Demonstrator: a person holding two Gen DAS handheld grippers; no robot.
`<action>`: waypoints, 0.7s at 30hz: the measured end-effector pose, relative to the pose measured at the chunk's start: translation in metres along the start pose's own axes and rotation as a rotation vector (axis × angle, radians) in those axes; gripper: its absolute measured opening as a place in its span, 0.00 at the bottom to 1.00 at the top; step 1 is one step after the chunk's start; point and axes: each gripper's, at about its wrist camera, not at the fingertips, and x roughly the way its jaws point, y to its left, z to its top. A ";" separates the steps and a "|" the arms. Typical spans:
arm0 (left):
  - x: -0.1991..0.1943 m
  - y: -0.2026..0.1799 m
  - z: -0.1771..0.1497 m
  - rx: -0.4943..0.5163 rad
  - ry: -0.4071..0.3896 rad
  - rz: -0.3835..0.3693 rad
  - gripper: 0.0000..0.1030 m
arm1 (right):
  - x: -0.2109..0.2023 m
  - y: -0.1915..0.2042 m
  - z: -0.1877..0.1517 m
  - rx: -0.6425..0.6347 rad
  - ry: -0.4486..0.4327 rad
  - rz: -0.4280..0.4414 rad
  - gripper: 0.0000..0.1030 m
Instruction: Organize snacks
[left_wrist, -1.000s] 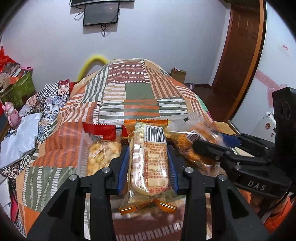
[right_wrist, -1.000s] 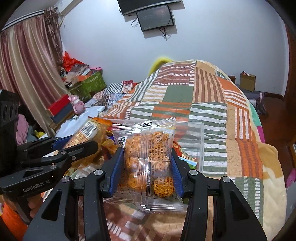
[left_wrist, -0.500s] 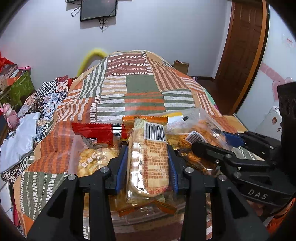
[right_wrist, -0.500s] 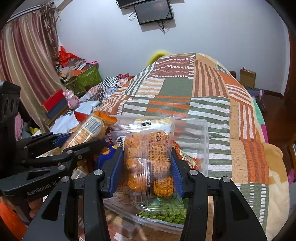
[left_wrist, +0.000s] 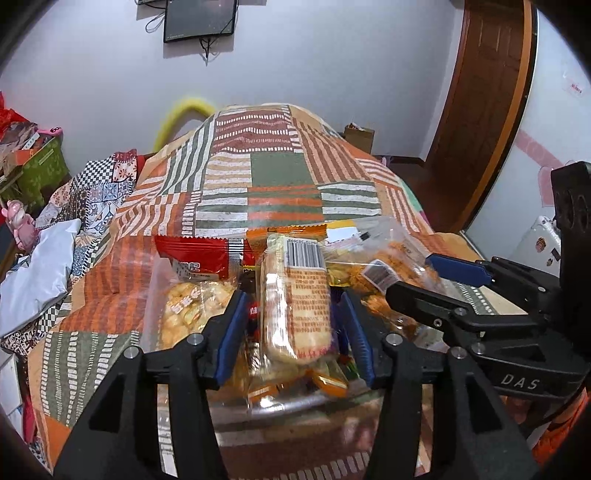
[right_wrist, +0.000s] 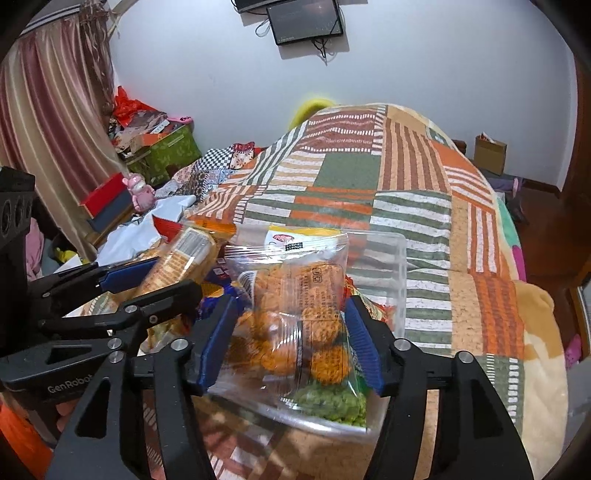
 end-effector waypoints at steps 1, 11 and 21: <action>-0.005 -0.001 -0.001 0.000 -0.007 -0.003 0.51 | -0.006 0.002 0.000 -0.005 -0.009 -0.001 0.61; -0.080 -0.013 -0.009 -0.003 -0.125 -0.017 0.51 | -0.071 0.019 -0.001 -0.054 -0.116 -0.009 0.62; -0.165 -0.025 -0.027 -0.002 -0.298 -0.002 0.63 | -0.143 0.041 -0.012 -0.083 -0.257 -0.007 0.67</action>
